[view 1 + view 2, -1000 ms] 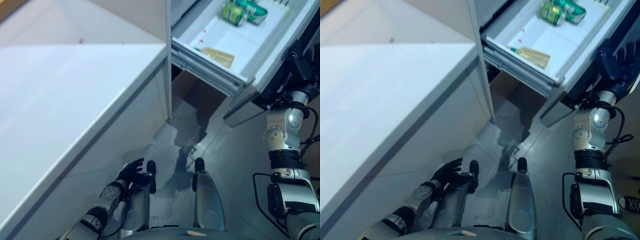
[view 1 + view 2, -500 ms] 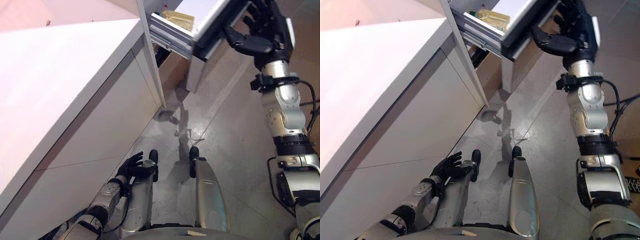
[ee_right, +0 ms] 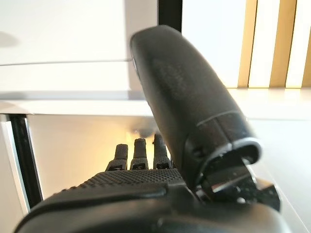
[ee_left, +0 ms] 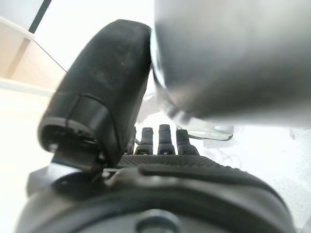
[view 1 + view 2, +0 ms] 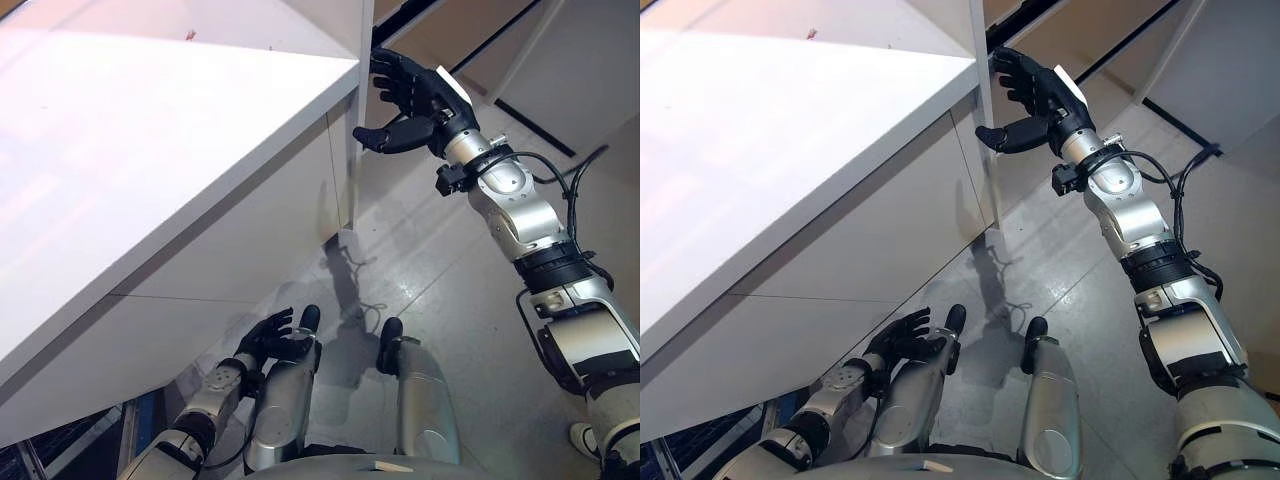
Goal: Put drinks into fridge and close the fridge
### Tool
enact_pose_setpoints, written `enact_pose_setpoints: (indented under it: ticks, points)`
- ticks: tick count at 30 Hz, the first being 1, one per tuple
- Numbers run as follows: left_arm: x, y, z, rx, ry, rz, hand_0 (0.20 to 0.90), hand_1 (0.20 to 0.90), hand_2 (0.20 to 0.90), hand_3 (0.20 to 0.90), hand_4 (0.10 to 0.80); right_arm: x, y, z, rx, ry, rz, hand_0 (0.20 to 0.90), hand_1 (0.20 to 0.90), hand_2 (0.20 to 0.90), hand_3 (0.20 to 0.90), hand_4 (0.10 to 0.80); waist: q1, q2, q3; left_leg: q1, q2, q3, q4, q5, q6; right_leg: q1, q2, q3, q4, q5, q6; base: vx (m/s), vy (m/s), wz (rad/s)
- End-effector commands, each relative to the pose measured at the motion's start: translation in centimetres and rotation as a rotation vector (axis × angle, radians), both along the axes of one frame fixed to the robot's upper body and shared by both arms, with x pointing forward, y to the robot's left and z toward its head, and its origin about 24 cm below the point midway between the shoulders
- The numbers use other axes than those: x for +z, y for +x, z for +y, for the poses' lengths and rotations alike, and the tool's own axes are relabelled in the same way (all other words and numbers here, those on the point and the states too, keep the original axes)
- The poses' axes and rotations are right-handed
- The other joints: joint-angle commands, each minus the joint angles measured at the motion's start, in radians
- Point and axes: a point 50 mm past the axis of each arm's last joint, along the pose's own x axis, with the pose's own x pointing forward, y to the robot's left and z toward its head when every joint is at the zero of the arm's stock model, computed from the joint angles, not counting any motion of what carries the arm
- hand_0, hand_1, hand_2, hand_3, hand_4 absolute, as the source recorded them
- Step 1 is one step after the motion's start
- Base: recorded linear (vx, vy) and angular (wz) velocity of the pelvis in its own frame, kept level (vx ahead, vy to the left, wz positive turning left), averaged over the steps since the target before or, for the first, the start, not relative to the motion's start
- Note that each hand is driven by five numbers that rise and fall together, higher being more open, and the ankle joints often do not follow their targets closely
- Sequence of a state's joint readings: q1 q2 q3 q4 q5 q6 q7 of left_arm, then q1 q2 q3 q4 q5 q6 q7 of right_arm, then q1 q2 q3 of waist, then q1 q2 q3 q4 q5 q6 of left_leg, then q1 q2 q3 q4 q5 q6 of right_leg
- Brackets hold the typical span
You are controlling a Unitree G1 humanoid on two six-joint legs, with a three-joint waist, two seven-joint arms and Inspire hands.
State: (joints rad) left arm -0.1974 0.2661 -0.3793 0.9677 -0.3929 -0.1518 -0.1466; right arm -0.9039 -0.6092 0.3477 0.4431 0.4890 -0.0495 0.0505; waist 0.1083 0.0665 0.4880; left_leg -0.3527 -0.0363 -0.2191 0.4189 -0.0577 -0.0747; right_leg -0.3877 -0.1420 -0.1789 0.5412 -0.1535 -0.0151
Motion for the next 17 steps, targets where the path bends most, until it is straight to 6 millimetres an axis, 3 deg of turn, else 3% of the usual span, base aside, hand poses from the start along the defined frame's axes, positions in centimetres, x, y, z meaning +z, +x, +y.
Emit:
enact_pose_setpoints:
  ticks: [1, 5, 10, 14, 15, 17]
  points:
    - [-1.2, -3.1, 1.9, -0.026, 0.046, 0.06, 0.9, 0.9, 0.9, 0.9, 0.8, 6.5, -1.3, 1.8, 0.035, 0.176, -0.315, 0.9, 0.9, 0.9, 0.9, 0.8, 0.046, -0.042, -0.081, 0.029, -0.069, 0.126, -0.016, -0.014, 0.122, 0.095, 0.018, 0.06, -0.119, 0.079, 0.019, -0.019, -0.001, 0.26]
    - [-1.6, -3.6, 1.7, -0.003, 0.024, 0.075, 0.9, 0.9, 0.9, 0.9, 0.8, 4.9, -2.3, 0.4, -0.064, 0.284, -0.371, 0.9, 0.9, 0.9, 0.9, 0.8, 0.012, -0.055, -0.112, 0.087, -0.05, 0.152, -0.088, 0.0, 0.117, 0.151, 0.026, 0.073, -0.217, 0.111, 0.029, -0.025, 0.005, 0.1]
    - [-2.4, -4.8, 1.9, 0.061, 0.035, 0.112, 0.9, 0.9, 0.9, 0.9, 0.8, 0.2, -3.6, -1.0, -0.14, 0.346, -0.299, 0.9, 0.9, 0.9, 0.9, 0.8, -0.042, -0.074, -0.182, 0.18, -0.021, 0.2, -0.208, 0.024, 0.104, 0.229, 0.042, 0.104, -0.346, 0.151, 0.043, 0.007, 0.017, -0.08]
    - [-3.1, -6.1, 2.2, 0.108, 0.048, 0.163, 0.9, 0.9, 0.9, 0.9, 0.8, -6.3, -4.8, -2.9, -0.218, 0.38, -0.105, 0.9, 0.9, 0.9, 0.9, 0.8, -0.082, -0.088, -0.263, 0.277, 0.002, 0.253, -0.34, 0.046, 0.09, 0.309, 0.062, 0.126, -0.468, 0.184, 0.055, 0.041, 0.014, -0.21]
    - [-3.4, -6.8, 2.1, 0.121, 0.051, 0.182, 0.9, 0.9, 0.9, 0.9, 0.8, -9.6, -5.6, -3.9, -0.25, 0.378, 0.006, 0.9, 0.9, 0.9, 0.9, 0.8, -0.092, -0.09, -0.294, 0.304, 0.008, 0.27, -0.373, 0.054, 0.086, 0.33, 0.067, 0.127, -0.498, 0.195, 0.058, 0.048, 0.01, -0.23]
    - [-3.7, -7.5, 2.1, 0.136, 0.056, 0.206, 0.9, 0.9, 0.9, 0.9, 0.8, -13.9, -6.7, -4.6, -0.276, 0.379, 0.171, 0.9, 0.9, 0.9, 0.9, 0.8, -0.101, -0.093, -0.331, 0.335, 0.017, 0.287, -0.414, 0.064, 0.08, 0.357, 0.072, 0.127, -0.534, 0.206, 0.061, 0.037, 0.001, -0.09]
